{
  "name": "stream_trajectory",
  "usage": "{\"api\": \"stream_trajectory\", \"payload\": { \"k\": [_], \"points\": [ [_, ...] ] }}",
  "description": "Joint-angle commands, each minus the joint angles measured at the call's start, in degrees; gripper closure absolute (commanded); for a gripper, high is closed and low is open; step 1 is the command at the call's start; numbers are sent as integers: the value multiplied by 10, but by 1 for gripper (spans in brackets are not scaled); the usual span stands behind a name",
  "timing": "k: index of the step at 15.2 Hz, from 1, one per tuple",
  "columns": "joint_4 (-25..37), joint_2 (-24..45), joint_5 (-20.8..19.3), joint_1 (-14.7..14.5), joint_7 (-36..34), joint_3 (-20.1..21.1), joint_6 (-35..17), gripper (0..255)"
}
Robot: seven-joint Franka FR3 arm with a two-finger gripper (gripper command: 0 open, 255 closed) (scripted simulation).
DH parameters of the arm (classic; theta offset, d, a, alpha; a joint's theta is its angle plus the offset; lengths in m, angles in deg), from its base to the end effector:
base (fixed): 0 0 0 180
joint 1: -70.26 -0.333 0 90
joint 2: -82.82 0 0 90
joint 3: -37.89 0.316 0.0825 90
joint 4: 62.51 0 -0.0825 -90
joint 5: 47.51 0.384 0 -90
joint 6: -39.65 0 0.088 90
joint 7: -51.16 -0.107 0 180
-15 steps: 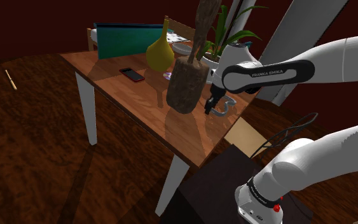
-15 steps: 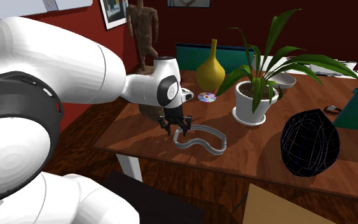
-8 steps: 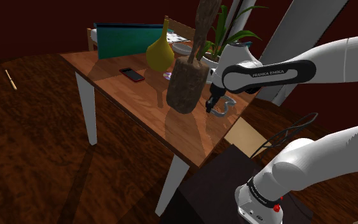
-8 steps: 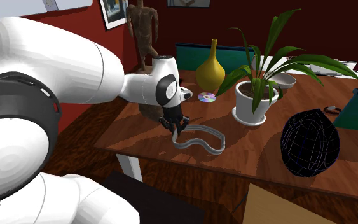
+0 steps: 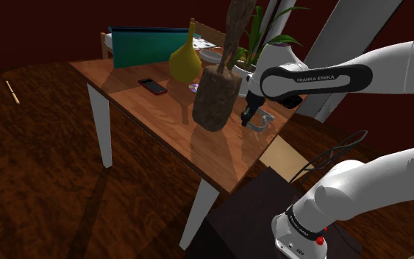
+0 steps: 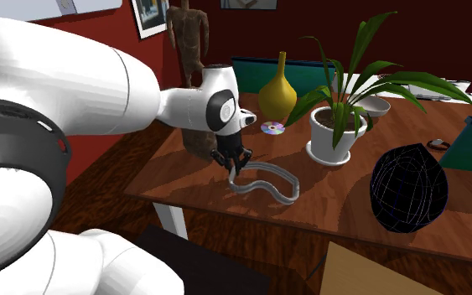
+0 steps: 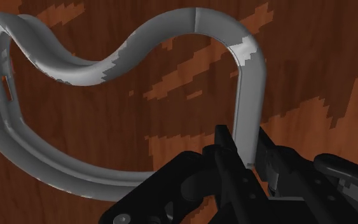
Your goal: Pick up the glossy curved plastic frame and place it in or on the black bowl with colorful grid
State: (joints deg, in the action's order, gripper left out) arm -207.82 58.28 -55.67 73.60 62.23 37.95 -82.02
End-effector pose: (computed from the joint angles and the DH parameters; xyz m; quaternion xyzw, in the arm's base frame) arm 0.4048 -0.0296 0.4239 0.9926 0.1045 0.0001 0.0616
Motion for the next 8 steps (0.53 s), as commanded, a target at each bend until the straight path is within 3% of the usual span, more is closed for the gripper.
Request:
{"api": "stream_trajectory", "payload": {
  "k": [1, 8],
  "points": [
    [11, -5, 2, -1, 0, 2, 17, 255],
    [52, -23, 6, -3, 7, 2, 75, 255]
  ]
}}
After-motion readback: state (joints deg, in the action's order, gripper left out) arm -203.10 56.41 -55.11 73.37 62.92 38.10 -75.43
